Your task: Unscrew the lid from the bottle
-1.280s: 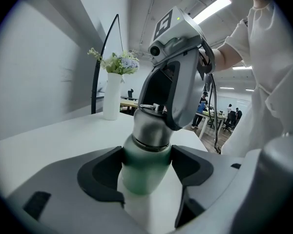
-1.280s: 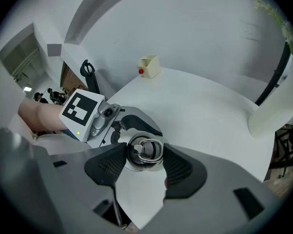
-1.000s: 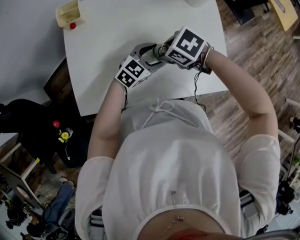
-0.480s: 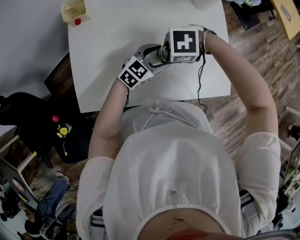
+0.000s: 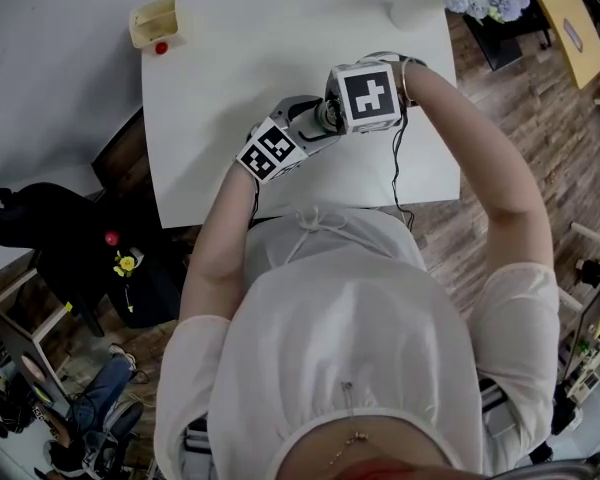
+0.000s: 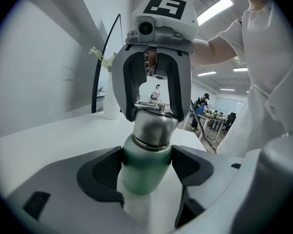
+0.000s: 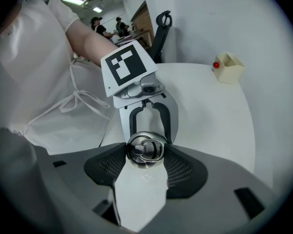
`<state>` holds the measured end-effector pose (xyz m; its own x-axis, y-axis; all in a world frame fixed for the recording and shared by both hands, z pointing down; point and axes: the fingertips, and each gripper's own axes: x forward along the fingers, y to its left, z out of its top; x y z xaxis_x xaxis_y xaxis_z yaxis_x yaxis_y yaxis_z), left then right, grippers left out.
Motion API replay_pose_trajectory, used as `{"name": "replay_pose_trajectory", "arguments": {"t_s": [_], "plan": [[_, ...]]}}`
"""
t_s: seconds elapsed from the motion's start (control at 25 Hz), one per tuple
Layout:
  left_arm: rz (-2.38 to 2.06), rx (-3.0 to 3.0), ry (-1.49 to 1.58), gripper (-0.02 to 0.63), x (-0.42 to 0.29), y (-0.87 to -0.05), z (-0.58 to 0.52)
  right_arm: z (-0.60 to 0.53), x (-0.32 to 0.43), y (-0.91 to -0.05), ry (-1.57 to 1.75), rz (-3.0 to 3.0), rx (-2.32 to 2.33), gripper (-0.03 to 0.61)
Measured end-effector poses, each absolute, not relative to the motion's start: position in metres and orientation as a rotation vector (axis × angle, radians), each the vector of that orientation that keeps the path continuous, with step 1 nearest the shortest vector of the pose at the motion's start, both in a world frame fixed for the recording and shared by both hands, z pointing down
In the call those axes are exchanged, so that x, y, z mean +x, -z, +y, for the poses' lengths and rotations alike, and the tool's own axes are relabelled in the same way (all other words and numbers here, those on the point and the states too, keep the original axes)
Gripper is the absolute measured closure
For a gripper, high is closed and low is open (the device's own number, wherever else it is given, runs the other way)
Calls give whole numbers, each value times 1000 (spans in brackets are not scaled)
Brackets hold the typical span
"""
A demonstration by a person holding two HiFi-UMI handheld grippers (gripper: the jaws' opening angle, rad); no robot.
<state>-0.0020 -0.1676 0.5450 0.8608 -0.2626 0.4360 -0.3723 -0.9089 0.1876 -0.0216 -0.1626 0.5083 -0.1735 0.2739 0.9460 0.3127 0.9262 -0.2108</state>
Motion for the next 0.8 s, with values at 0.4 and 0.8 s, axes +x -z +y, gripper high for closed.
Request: {"name": "replay_pose_trajectory", "arguments": {"t_s": [0.4,0.8], "plan": [[-478,2767,-593,281,-3,-543,-168,-165,-10,-499,-421,-1998,105,301],[-481,2763,-592,281,0,-541,-169,-171,-13,-504,-572,-1970,373,340]]}}
